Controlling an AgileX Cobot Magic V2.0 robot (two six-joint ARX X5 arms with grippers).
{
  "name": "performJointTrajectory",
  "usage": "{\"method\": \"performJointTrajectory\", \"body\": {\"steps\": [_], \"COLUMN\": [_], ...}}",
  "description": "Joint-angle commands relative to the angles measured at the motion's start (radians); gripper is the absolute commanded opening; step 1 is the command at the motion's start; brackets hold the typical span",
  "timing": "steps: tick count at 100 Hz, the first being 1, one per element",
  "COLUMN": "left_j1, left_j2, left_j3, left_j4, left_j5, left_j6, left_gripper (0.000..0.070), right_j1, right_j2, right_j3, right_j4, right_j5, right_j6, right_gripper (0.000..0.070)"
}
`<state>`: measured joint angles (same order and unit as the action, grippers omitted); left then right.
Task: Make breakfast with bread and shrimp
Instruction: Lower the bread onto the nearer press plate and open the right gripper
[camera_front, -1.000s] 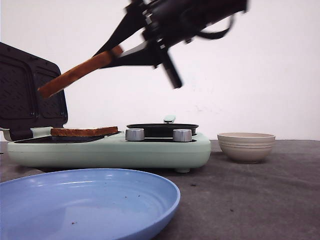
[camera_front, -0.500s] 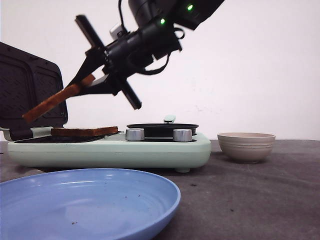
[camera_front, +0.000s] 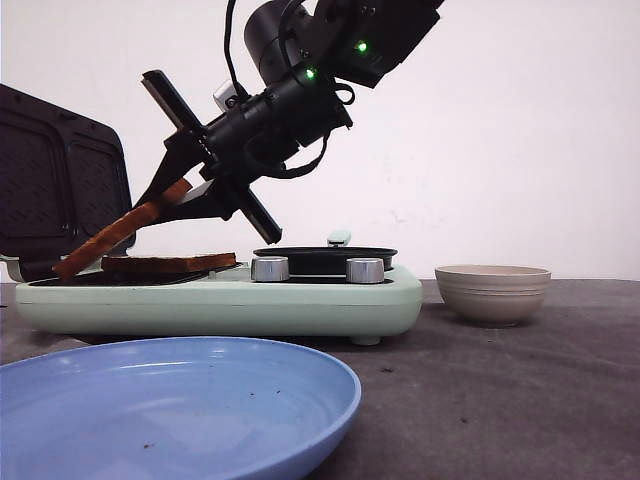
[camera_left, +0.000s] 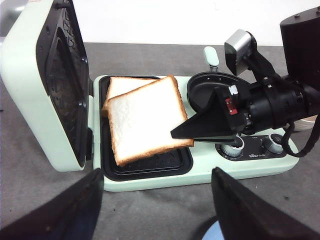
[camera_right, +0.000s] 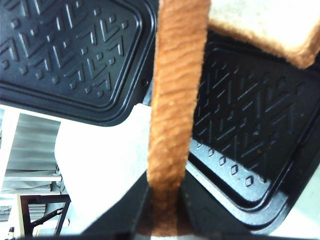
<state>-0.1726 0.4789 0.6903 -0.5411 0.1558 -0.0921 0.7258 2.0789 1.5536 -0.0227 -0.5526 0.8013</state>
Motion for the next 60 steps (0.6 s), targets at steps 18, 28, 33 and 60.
{"method": "performJointTrajectory", "body": {"steps": [18, 28, 33, 60], "left_j1": [0.0, 0.0, 0.0, 0.0], "left_j2": [0.003, 0.003, 0.003, 0.003], "left_j3": [0.006, 0.006, 0.006, 0.006], "left_j4": [0.016, 0.016, 0.016, 0.015], "left_j5": [-0.003, -0.003, -0.003, -0.003], "left_j6": [-0.004, -0.007, -0.007, -0.007], "left_gripper": [0.035, 0.035, 0.035, 0.035], "right_j1": [0.025, 0.026, 0.028, 0.036], "right_j2": [0.027, 0.027, 0.027, 0.027], "right_j3": [0.029, 0.029, 0.029, 0.03], "right_j4": [-0.008, -0.01, -0.011, -0.031], "right_j5": [0.005, 0.005, 0.01, 0.067], "right_j6": [-0.004, -0.002, -0.002, -0.007], "right_gripper": [0.0, 0.0, 0.0, 0.0244]}}
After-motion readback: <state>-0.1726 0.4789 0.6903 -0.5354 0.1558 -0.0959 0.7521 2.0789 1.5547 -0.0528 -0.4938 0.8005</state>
